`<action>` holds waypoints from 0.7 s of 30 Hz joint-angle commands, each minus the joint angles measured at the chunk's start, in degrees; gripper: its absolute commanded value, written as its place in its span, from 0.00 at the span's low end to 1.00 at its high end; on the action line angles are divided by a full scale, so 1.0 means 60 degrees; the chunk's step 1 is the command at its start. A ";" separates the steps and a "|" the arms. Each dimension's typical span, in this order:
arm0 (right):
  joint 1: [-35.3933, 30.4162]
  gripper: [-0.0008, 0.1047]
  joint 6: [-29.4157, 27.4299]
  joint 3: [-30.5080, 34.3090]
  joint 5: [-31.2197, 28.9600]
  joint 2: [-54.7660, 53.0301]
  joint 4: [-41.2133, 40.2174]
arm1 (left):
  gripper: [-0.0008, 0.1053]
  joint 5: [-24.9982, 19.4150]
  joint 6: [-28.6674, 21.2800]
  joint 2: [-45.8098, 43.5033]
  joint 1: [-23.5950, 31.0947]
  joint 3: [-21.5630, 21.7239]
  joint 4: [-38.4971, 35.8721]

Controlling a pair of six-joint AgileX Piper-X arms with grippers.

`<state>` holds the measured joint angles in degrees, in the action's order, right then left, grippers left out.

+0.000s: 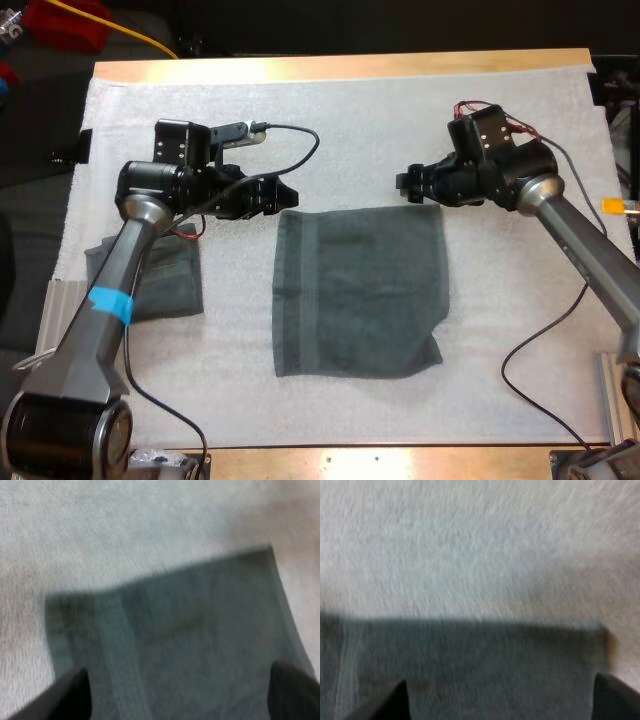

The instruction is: Pick towel from pile, fold and stack

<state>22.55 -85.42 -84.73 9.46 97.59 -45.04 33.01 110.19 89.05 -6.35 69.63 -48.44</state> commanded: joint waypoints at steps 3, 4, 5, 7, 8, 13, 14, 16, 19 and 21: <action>-0.0062 0.68 -0.0419 -0.0078 -0.0102 -0.0446 -0.0598 | 0.67 0.0116 -0.0329 -0.0543 0.0016 0.0068 -0.0499; -0.0047 0.68 -0.0486 -0.0078 -0.0118 -0.0516 -0.0691 | 0.67 0.0096 -0.0397 -0.0625 0.0016 0.0068 -0.0652; -0.0039 0.68 -0.0562 -0.0078 -0.0118 -0.0637 -0.0854 | 0.67 0.0007 -0.0481 -0.0776 0.0016 0.0068 -0.0902; -0.0026 0.68 -0.0619 -0.0078 -0.0118 -0.0877 -0.1197 | 0.67 -0.0182 -0.0693 -0.1083 0.0016 0.0068 -0.1398; 0.0012 0.68 -0.0680 -0.0078 -0.0111 -0.1005 -0.1381 | 0.67 -0.0290 -0.0848 -0.1241 0.0016 0.0068 -0.1634; 0.0399 0.68 -0.1009 -0.0078 -0.0267 -0.1670 -0.1941 | 0.66 -0.0583 -0.1069 -0.2115 0.0016 0.0068 -0.2337; 0.0541 0.68 -0.1008 -0.0078 -0.0318 -0.1786 -0.2072 | 0.66 -0.0635 -0.1068 -0.2336 0.0016 0.0068 -0.2444; 0.0826 0.68 -0.1008 -0.0078 -0.0329 -0.2018 -0.2318 | 0.66 -0.0694 -0.1068 -0.2746 0.0016 0.0068 -0.2634; 0.1283 0.68 -0.0949 0.0034 -0.0624 -0.2377 -0.2538 | 0.66 -0.0695 -0.1096 -0.3343 0.0016 0.0068 -0.2936; 0.1606 0.68 -0.0708 0.0240 -0.0811 -0.2696 -0.2558 | 0.66 -0.0726 -0.1096 -0.3840 0.0016 0.0068 -0.3166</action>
<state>32.25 -89.68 -83.28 5.09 81.99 -59.43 29.07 103.94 66.56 -6.35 69.63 -66.97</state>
